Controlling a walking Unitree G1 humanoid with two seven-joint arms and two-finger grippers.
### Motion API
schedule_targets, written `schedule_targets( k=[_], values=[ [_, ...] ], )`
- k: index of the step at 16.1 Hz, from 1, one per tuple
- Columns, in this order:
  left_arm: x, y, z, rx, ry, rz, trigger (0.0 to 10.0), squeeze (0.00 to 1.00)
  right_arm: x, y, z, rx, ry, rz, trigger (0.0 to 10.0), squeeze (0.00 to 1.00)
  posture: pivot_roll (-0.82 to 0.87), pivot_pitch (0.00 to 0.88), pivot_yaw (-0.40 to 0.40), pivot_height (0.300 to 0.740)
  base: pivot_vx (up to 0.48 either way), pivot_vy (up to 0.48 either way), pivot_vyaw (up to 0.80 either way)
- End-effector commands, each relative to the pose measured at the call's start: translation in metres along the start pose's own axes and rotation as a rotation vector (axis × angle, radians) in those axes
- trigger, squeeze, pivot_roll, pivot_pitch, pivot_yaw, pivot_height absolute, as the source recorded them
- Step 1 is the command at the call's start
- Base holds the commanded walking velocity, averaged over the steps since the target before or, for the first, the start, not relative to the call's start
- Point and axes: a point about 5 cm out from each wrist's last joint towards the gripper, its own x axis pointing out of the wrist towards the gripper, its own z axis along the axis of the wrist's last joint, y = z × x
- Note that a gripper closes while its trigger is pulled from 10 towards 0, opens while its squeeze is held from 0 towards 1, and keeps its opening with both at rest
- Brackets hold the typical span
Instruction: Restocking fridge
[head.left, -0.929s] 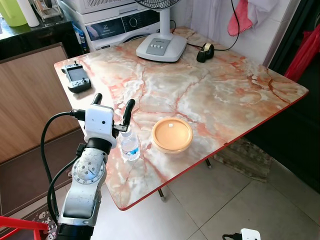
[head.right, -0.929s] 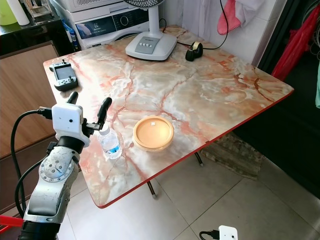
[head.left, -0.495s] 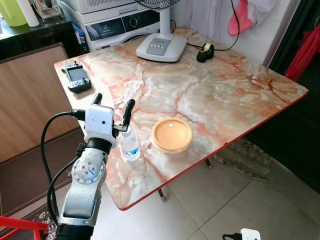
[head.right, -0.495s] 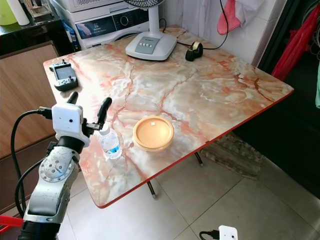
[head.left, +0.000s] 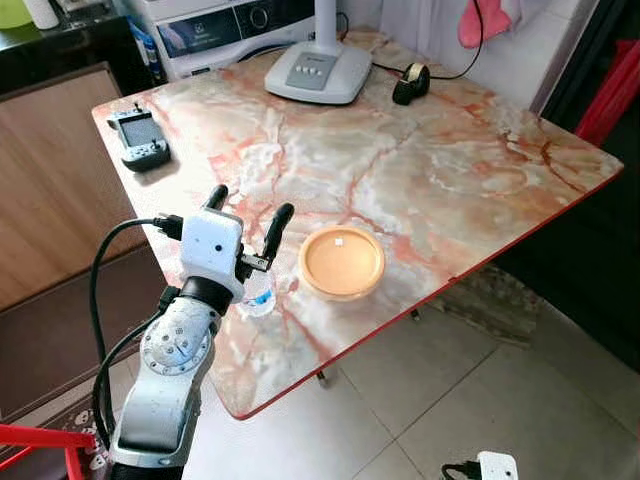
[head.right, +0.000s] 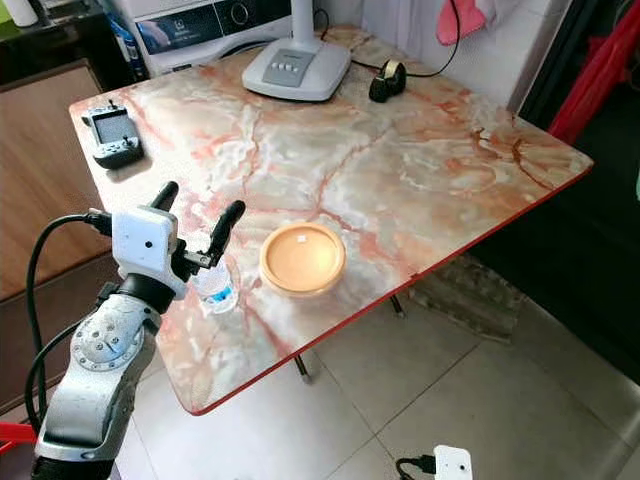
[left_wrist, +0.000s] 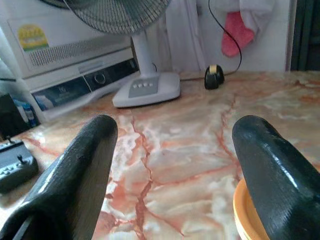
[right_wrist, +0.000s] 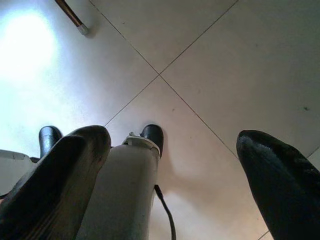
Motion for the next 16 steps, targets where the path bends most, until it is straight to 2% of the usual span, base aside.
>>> schedule_targets(
  k=[1, 3, 4, 7, 9, 10, 13, 15, 16],
  values=[
    [-0.001, -0.001, 0.006, -0.002, -0.002, -0.020, 10.0, 0.00, -0.002, -0.001, -0.008, -0.001, 0.024, -0.001, 10.0, 0.00, 0.22, 0.164, -0.012, 0.740, 0.000, 0.000, 0.00],
    [0.005, 0.000, 0.009, 0.022, 0.056, -0.029, 10.0, 0.00, -0.002, -0.001, -0.008, -0.001, 0.024, 0.000, 10.0, 0.00, 0.21, 0.166, -0.013, 0.740, 0.000, 0.000, 0.00],
    [0.014, 0.001, 0.023, -0.019, 0.062, -0.053, 10.0, 0.00, -0.002, -0.002, -0.007, -0.003, 0.024, -0.001, 10.0, 0.00, 0.23, 0.168, -0.013, 0.740, 0.000, 0.000, 0.00],
    [0.024, 0.007, 0.042, -0.054, 0.107, -0.085, 10.0, 0.00, -0.002, -0.001, -0.007, -0.004, 0.026, 0.000, 10.0, 0.00, 0.23, 0.170, -0.014, 0.740, 0.000, 0.000, 0.00],
    [0.024, 0.010, 0.038, -0.059, 0.223, -0.091, 10.0, 0.00, -0.002, -0.002, -0.007, -0.007, 0.028, -0.001, 10.0, 0.00, 0.23, 0.172, -0.015, 0.740, 0.000, 0.000, 0.00],
    [0.024, 0.013, 0.039, -0.042, 0.319, -0.118, 10.0, 0.00, -0.002, -0.002, -0.007, -0.008, 0.029, -0.003, 10.0, 0.00, 0.24, 0.175, -0.016, 0.740, 0.000, 0.000, 0.00],
    [0.026, 0.016, 0.056, -0.064, 0.437, -0.177, 10.0, 0.00, -0.002, -0.002, -0.006, -0.010, 0.030, -0.004, 10.0, 0.00, 0.27, 0.175, -0.017, 0.740, 0.000, 0.000, 0.00],
    [0.025, 0.014, 0.057, -0.045, 0.481, -0.199, 10.0, 0.00, -0.001, -0.002, -0.006, -0.013, 0.030, -0.002, 10.0, 0.00, 0.26, 0.175, -0.018, 0.740, 0.000, 0.000, 0.00],
    [0.021, 0.012, 0.051, -0.076, 0.542, -0.210, 10.0, 0.00, -0.001, -0.002, -0.005, -0.012, 0.028, -0.002, 10.0, 0.00, 0.26, 0.175, -0.018, 0.740, 0.000, 0.000, 0.00]
  ],
)
